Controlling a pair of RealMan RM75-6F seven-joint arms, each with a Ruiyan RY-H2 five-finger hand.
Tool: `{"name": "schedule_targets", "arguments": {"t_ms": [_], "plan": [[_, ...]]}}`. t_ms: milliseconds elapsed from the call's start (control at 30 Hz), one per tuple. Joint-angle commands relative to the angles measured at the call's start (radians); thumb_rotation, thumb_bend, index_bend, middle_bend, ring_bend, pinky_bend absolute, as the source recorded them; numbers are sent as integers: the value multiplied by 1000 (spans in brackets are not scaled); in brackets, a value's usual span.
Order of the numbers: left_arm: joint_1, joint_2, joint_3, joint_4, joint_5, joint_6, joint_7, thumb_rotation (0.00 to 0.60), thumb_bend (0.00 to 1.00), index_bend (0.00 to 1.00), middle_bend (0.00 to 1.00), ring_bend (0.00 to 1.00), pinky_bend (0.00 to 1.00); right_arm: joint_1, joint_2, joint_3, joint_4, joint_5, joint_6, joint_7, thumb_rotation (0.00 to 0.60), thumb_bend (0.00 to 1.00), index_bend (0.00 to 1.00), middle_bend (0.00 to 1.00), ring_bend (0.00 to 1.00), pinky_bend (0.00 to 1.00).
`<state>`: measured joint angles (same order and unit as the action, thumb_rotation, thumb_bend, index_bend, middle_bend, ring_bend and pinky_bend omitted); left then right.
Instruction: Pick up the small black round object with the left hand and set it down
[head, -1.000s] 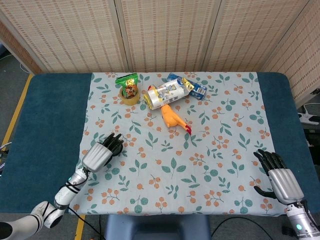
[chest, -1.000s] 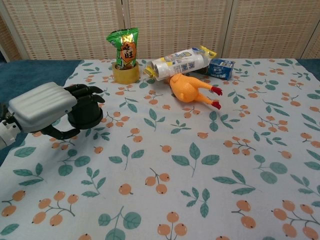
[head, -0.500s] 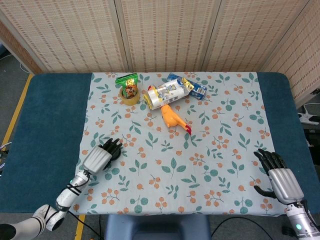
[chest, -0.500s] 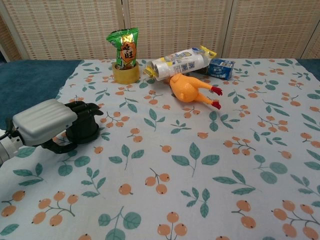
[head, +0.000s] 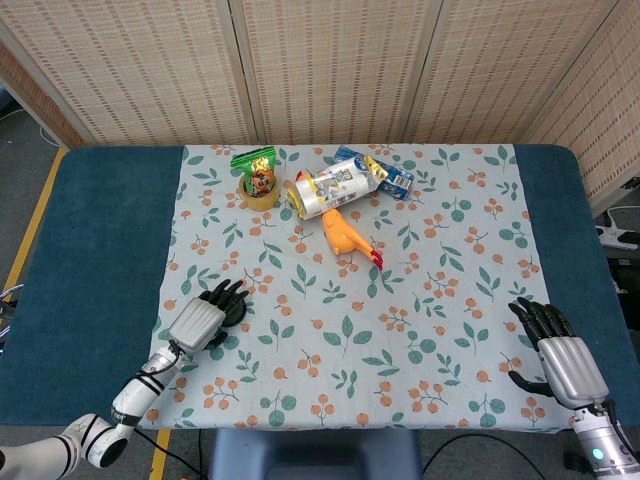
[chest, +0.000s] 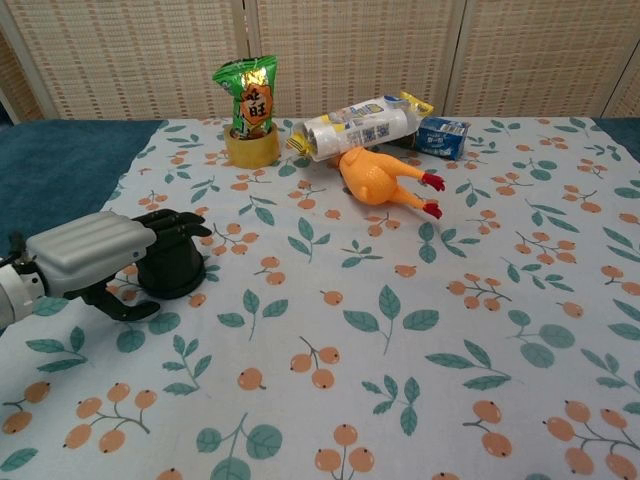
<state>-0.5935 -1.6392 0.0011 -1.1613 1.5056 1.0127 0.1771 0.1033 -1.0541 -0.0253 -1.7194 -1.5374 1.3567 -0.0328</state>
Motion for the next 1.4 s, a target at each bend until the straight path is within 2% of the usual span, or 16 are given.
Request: {"name": "schedule_targets", "arguments": {"t_ms": [33,133,333,433,733,767,867,933,1233,1400], "plan": [[2,28,-15,-47,-8,20,-12,600,343,0,0,0,271,0,0,0,0,0,-1,0,600,86,0,0,0,0],[4,21,-36,-35,2,67,-30,600,339,0,0,0,276,1,0,-2,-2,1,-5,-3,600,86,0,0,0,0],[-21,33,-75,-30,-35,36,-69,600,338,0,0,0,277,2,2,-1,-6,7,-9,-5,600,86,0,0,0,0],[-28,45,-76,-35,-50,12,-63,600,337,0,13,10,259,1,2,1,-6,9,-6,-5,600,86,0,0,0,0],[-31,59,-66,-57,-54,-1,-53,600,342,18,160,196,246,4,0,0,-6,11,-14,-10,600,86,0,0,0,0],[-31,59,-66,-57,-54,0,-55,600,342,30,177,210,247,4,0,0,-6,11,-14,-10,600,86,0,0,0,0],[-30,60,-66,-58,-45,13,-66,600,343,195,325,316,286,4,0,1,-6,11,-14,-11,600,86,0,0,0,0],[-31,60,-61,-52,-40,13,-73,600,347,267,378,352,318,3,1,0,-8,11,-12,-10,600,86,0,0,0,0],[-36,53,-54,-38,-47,-1,-66,600,378,387,501,447,462,3,1,1,-8,11,-12,-11,600,86,0,0,0,0],[-32,38,-50,-13,-38,17,-60,600,410,471,588,533,555,4,1,1,-8,14,-15,-11,600,86,0,0,0,0]]}}
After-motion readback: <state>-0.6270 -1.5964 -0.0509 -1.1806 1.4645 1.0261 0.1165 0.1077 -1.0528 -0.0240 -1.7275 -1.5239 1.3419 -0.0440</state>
